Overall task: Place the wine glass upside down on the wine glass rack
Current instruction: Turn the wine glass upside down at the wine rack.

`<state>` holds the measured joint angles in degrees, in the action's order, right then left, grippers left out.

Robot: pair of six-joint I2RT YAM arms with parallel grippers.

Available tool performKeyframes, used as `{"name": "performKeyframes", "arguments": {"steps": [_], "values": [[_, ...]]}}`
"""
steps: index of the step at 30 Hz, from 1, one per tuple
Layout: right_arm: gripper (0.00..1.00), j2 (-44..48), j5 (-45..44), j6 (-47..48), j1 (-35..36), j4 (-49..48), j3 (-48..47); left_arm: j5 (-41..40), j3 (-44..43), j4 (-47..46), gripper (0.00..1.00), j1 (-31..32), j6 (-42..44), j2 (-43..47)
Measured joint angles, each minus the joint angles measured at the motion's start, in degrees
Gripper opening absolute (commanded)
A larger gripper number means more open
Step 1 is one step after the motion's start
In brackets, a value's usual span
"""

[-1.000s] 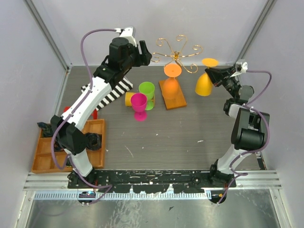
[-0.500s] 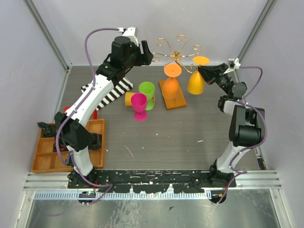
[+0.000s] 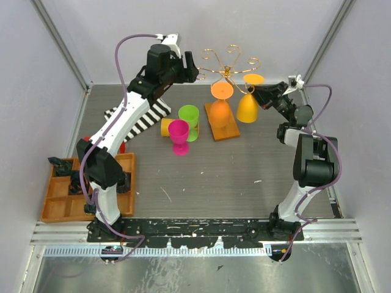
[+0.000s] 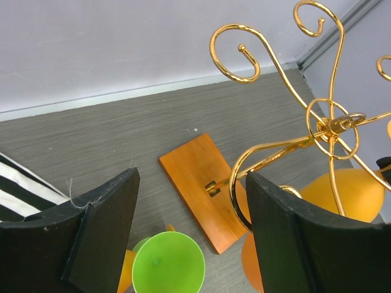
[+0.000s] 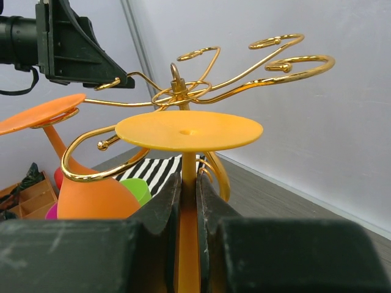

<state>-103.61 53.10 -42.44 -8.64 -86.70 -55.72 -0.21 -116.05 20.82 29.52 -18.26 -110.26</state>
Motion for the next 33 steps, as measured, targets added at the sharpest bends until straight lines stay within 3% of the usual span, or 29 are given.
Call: {"name": "performKeyframes", "arguments": {"steps": [33], "values": [[0.01,-0.3,1.0,0.0,4.8,-0.2,-1.4,1.3,-3.4,2.3,0.76,-0.3,0.2,-2.0]]}}
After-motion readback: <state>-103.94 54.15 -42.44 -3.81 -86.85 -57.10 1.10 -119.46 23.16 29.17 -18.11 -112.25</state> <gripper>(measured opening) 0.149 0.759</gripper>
